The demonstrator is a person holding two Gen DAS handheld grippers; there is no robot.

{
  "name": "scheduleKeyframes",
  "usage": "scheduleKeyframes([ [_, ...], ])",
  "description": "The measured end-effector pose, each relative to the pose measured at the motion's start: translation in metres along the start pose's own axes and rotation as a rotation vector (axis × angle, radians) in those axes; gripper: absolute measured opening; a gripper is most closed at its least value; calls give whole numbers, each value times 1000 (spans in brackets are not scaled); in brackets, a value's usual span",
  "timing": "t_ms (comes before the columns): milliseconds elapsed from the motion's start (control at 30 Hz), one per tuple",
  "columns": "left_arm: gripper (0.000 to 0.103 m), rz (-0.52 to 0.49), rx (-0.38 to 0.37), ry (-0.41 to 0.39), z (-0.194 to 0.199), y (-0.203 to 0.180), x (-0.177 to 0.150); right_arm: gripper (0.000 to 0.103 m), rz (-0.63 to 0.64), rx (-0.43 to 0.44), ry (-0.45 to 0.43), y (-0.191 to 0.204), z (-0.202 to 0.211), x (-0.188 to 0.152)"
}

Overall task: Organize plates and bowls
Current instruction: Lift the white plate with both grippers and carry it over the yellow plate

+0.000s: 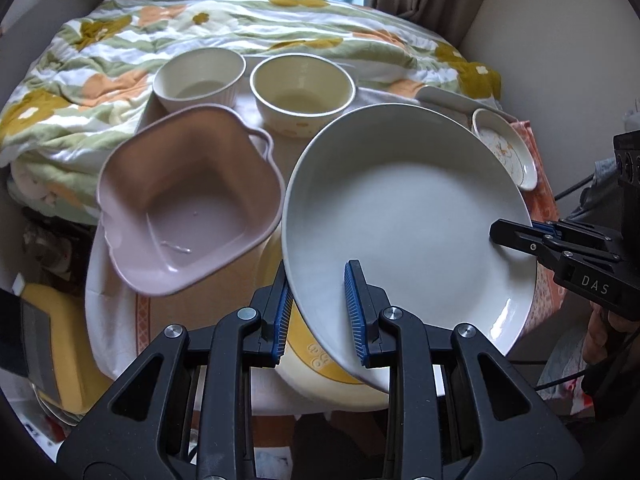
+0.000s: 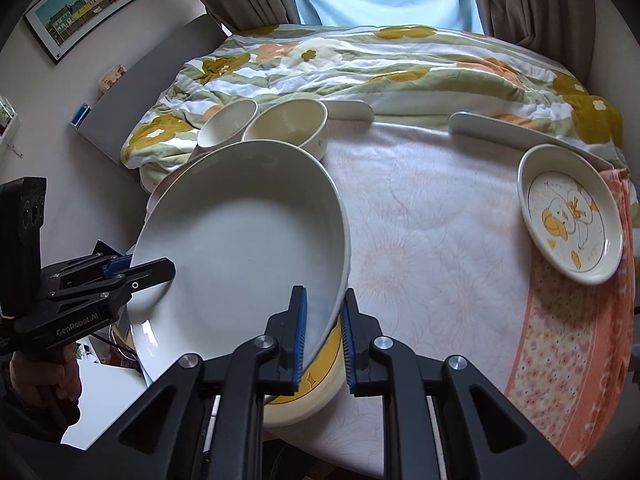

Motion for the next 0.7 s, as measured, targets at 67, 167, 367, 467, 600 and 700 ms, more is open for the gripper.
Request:
scheduleKeyframes([
  [67, 23, 2, -3, 16, -8, 1, -11, 15, -4, -13, 8, 1, -7, -10],
  [167, 23, -3, -11, 34, -20, 3, -23, 15, -9, -20, 12, 0, -14, -24],
  [367, 23, 9, -25, 73, -45, 6, -39, 15, 5, -29, 30, -5, -31, -40],
  [467, 23, 18, -20, 91, -54, 9, -42, 15, 34, -39, 33, -4, -37, -45],
  [600, 23, -1, -10, 89, -57, 8, -44, 15, 69, -66, 16, -2, -38, -44],
  [700, 23, -16, -2, 90, -59, 5, -43, 15, 66, -78, 17, -4, -38, -45],
])
Point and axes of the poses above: each gripper's, at about its wrist camera, not at the fingertips, and z roughly against the way its jaws point, y to its left, x to its top, the point moved 8 cm from there along -z, roughly the way its jaws point
